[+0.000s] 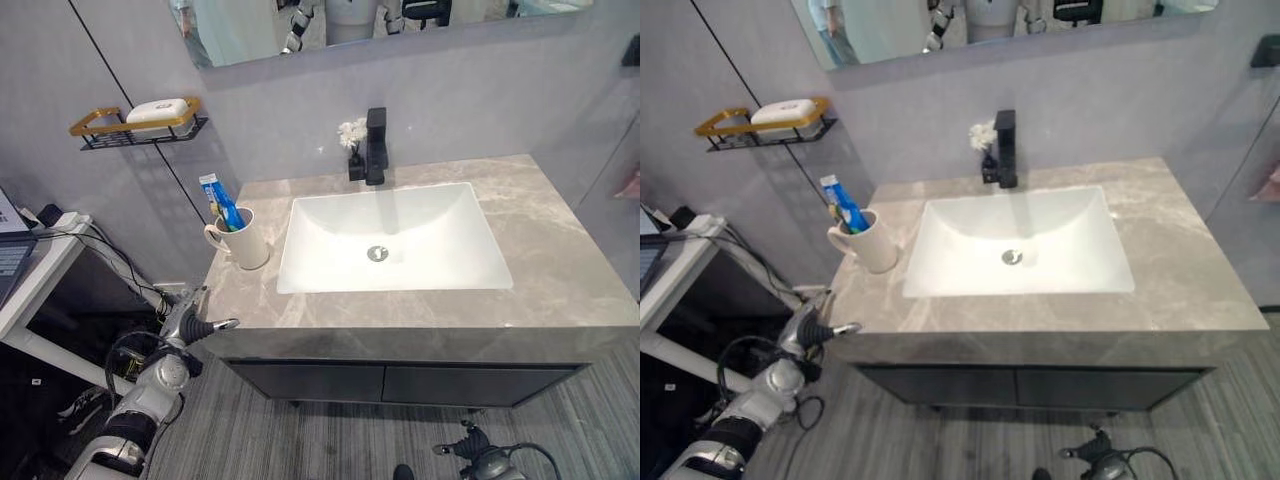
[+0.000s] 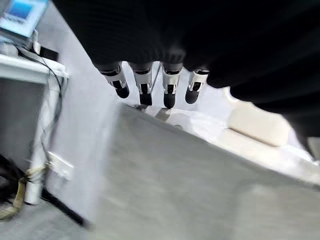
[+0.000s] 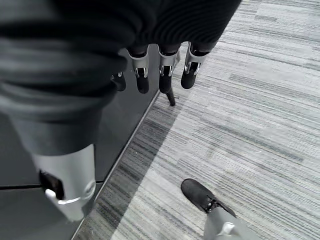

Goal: Put brush and paste in cup on sink, flatten towel.

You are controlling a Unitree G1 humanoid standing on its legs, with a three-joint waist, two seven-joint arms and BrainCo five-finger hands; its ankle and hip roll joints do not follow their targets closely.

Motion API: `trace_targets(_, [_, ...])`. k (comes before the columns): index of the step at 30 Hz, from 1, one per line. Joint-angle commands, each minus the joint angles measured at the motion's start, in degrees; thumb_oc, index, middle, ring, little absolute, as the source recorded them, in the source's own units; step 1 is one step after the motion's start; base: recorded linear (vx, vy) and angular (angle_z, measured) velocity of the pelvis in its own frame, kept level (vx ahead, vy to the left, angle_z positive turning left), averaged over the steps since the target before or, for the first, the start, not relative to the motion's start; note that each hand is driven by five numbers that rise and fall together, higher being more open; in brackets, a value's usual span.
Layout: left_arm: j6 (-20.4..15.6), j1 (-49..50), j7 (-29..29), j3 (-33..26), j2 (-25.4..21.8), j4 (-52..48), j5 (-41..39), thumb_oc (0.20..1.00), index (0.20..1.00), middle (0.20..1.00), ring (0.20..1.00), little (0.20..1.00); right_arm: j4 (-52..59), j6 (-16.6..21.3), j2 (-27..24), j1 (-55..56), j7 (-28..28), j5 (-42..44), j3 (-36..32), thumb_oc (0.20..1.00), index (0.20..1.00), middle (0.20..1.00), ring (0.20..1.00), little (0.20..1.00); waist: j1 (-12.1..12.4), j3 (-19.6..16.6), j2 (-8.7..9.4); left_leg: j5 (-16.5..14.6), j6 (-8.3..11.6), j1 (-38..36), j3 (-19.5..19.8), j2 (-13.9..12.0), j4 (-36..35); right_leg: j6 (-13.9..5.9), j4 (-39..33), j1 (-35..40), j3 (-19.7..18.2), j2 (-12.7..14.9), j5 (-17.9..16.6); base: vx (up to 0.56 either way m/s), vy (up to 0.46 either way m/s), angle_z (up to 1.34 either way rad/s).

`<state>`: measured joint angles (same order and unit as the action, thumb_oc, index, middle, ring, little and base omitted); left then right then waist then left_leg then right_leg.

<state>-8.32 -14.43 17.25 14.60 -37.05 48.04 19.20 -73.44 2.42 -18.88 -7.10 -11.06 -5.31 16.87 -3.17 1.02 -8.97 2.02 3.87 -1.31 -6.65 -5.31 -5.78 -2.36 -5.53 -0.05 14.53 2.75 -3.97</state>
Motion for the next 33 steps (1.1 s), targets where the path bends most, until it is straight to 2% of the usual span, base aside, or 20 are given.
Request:
trace_targets(1, [3.5, 1.2, 3.1, -6.4, -9.7, 2.6, 0.7, 1.000, 1.000, 1.000, 1.000, 1.000, -3.1, 0.5, 1.0, -3.2, -0.5, 0.1, 0.3, 1.000, 1.000, 1.000, 1.000, 1.000, 1.3, 2.0, 3.97, 3.7, 3.97, 1.9, -3.0, -1.8, 0.8, -3.30, 0.5, 4.5, -2.3, 3.6, 4.7, 0.00, 0.000, 0.00])
trace_targets(3, [2.5, -0.6, 6.1, -11.9, -13.6, -1.3, -3.4, 1.000, 1.000, 1.000, 1.000, 1.000, -3.6, 0.5, 0.9, -3.0, -0.2, -0.2, 0.2, 1.000, 1.000, 1.000, 1.000, 1.000, 1.7, 1.7, 3.81, 3.8, 4.07, 1.9, -3.0, -1.9, 0.8, -3.34, 0.5, 4.6, -2.2, 3.6, 4.8, 0.00, 0.000, 0.00])
trace_targets(4, [2.6, -0.4, 6.1, -12.0, -13.7, -1.4, -3.4, 1.000, 1.000, 1.000, 1.000, 1.000, -3.6, 0.5, 0.9, -3.0, -0.2, -0.2, 0.3, 1.000, 1.000, 1.000, 1.000, 1.000, 1.6, 1.7, 3.82, 3.8, 4.08, 1.9, -3.0, -1.9, 0.8, -3.34, 0.5, 4.7, -2.2, 3.6, 4.8, 0.01, -0.014, 0.05])
trace_targets(6, [0.9, -0.3, 9.4, -17.6, -14.6, -4.5, -8.6, 1.000, 1.000, 1.000, 1.000, 1.000, -4.0, 0.2, 1.0, -2.5, -0.3, -0.3, -0.1, 1.000, 1.000, 1.000, 1.000, 1.000, 1.7, 1.6, 3.81, 3.8, 4.16, 1.7, -2.9, -2.0, 0.8, -3.27, 0.6, 4.8, -1.9, 3.5, 5.0, 0.01, -0.015, 0.09])
trace_targets(9, [0.8, 1.4, 8.7, -18.5, -13.1, -4.3, -9.5, 1.000, 1.000, 1.000, 1.000, 1.000, -4.0, 0.2, 0.9, -2.3, -0.4, -0.2, -0.3, 1.000, 1.000, 1.000, 1.000, 1.000, 1.5, 1.7, 3.94, 3.8, 4.16, 1.5, -2.9, -2.1, 0.8, -3.20, 0.6, 5.0, -1.9, 3.4, 5.0, 0.00, -0.003, 0.02])
trace_targets(12, [1.2, 4.0, 6.3, -14.6, -7.7, -3.2, -7.2, 1.000, 1.000, 1.000, 1.000, 1.000, -4.0, 0.2, 1.0, -2.1, -0.3, 0.0, -0.7, 1.000, 1.000, 1.000, 1.000, 1.000, 1.3, 2.0, 4.39, 3.8, 4.10, 1.6, -2.7, -2.1, 0.8, -3.13, 0.5, 5.0, -2.0, 3.3, 5.0, 0.00, 0.000, 0.00])
trace_targets(18, [1.3, 4.2, 4.0, -9.9, -2.8, -4.7, -5.3, 1.000, 1.000, 1.000, 1.000, 1.000, -4.0, 0.1, 1.3, -1.8, -0.6, -0.2, -1.4, 1.000, 1.000, 1.000, 1.000, 1.000, 1.2, 2.1, 4.63, 3.8, 4.04, 1.8, -2.8, -2.3, 0.8, -3.19, 0.5, 4.5, -2.2, 3.3, 5.0, 0.00, 0.000, 0.00])
trace_targets(28, [1.4, 3.4, 2.7, -5.6, 0.4, -6.0, -3.4, 1.000, 1.000, 1.000, 1.000, 1.000, -3.1, 0.2, 1.0, -2.2, -1.2, 0.1, -1.6, 1.000, 1.000, 1.000, 1.000, 1.000, 1.1, 2.5, 5.04, 3.6, 3.95, 2.2, -2.2, -2.2, 0.8, -3.14, 0.5, 4.3, -2.2, 3.2, 5.1, 0.00, -0.001, 0.00])
trace_targets(31, [1.1, 6.1, 2.7, -5.6, 0.7, -11.4, -2.9, 1.000, 1.000, 1.000, 1.000, 1.000, -3.2, 0.1, 0.3, -1.3, -1.0, -0.2, -2.2, 1.000, 1.000, 1.000, 1.000, 1.000, 2.0, 3.2, 4.87, 3.7, 3.44, 3.0, -0.8, -1.7, 0.8, -3.59, 0.7, 4.0, -1.5, 3.4, 5.0, -0.05, -0.011, 0.01])
trace_targets(33, [0.3, 8.5, 2.1, -5.5, 1.8, -14.6, -3.7, 1.000, 1.000, 1.000, 1.000, 1.000, -4.2, 0.3, -1.6, 0.7, 0.1, 2.5, -5.9, 1.000, 1.000, 1.000, 1.000, 1.000, 3.3, 3.2, 4.43, 3.9, 3.17, 3.8, 1.2, -1.2, 0.8, -3.90, 0.8, 4.5, 0.5, 3.7, 5.2, -0.01, -0.009, 0.12])
